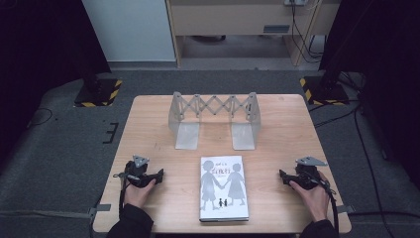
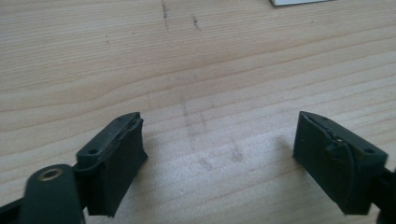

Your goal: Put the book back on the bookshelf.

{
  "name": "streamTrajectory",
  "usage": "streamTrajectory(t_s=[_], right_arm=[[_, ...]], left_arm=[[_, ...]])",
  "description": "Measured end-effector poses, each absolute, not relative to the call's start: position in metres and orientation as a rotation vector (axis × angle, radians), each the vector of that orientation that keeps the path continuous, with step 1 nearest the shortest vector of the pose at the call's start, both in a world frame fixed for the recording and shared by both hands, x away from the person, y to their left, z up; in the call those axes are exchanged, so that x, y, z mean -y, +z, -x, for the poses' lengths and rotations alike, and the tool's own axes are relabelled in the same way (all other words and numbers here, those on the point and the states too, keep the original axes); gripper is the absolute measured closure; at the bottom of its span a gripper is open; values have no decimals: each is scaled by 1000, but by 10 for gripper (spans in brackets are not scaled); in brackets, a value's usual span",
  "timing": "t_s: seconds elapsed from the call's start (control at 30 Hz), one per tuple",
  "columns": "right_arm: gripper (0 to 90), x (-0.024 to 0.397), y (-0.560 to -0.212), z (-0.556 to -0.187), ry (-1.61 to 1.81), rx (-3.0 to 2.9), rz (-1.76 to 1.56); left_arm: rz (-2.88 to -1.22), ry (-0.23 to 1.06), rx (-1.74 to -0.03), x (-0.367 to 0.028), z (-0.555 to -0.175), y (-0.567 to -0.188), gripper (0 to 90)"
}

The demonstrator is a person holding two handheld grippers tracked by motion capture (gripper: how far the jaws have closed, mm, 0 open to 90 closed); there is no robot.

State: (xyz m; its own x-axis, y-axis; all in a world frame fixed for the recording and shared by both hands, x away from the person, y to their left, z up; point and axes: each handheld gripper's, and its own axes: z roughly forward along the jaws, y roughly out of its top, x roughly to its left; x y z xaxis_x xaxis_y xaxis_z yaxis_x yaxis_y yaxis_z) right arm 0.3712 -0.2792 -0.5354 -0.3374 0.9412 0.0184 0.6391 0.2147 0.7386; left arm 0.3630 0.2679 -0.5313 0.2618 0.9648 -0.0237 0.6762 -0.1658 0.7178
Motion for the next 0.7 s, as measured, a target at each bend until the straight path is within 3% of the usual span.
streamTrajectory(t_s=[0.1,0.37,0.7], right_arm=[[273,275,-529,-369,936,-2061,-1436],[288,267,-518,-363,1054,-2059,-1389],[309,262,-513,-362,1131,-2053,-1380]], left_arm=[[-1891,583,-1455,-267,-360,-528,201],[-1810,536,-1389,-260,-347,-516,237],[-1823,510,-1286,-237,-337,-508,243]])
